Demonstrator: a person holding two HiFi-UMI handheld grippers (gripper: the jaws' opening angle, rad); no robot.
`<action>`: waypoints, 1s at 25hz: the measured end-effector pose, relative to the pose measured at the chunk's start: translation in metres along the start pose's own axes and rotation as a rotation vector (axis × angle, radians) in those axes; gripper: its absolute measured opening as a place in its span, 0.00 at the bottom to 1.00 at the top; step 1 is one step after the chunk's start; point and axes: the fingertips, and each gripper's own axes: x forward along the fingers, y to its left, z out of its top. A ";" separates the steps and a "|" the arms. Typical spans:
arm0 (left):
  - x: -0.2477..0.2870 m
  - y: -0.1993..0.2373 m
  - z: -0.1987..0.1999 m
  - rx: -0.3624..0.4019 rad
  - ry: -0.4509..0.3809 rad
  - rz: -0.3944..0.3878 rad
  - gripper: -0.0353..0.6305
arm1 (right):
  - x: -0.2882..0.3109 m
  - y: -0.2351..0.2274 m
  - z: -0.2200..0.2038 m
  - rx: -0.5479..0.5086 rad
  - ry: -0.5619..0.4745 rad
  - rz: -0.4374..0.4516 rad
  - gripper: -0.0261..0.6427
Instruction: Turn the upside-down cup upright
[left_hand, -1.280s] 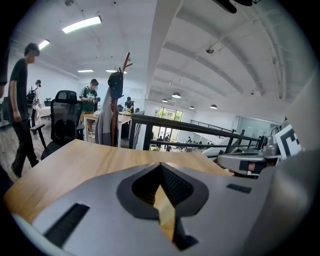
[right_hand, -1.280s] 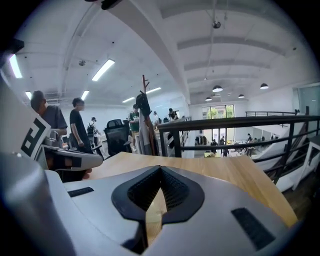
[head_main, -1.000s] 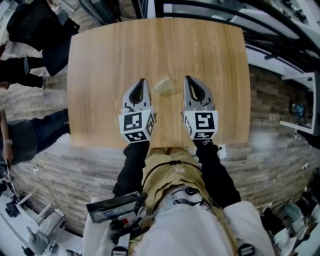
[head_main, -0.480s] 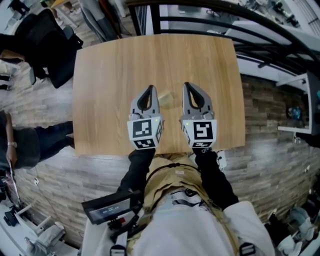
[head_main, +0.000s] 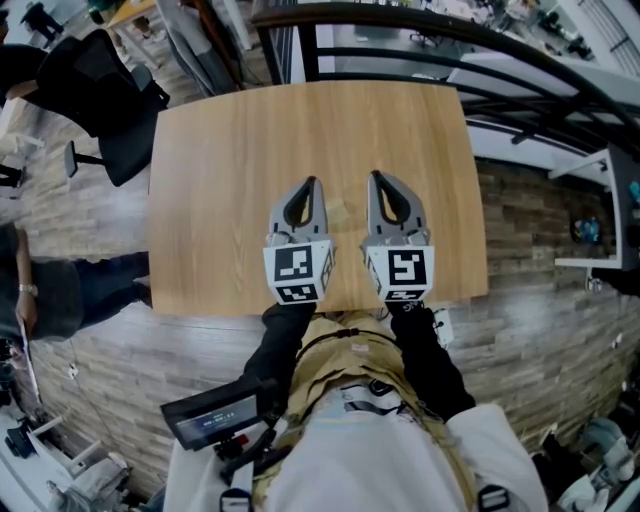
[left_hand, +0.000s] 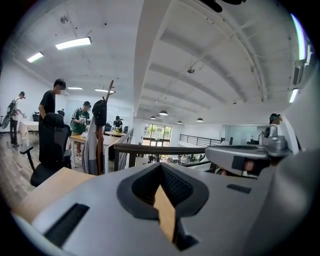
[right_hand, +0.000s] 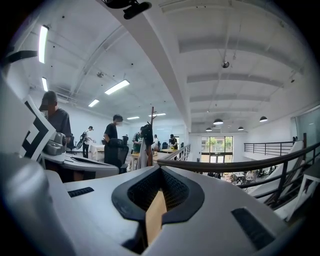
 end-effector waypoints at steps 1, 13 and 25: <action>0.000 -0.001 0.000 0.000 0.000 -0.001 0.06 | 0.000 0.000 0.000 0.001 0.001 -0.001 0.07; 0.003 -0.012 0.007 0.005 -0.021 -0.019 0.06 | -0.002 -0.004 0.003 -0.017 -0.003 0.004 0.07; 0.004 -0.007 0.013 0.010 -0.033 -0.020 0.06 | 0.003 0.002 0.010 -0.021 -0.016 0.004 0.07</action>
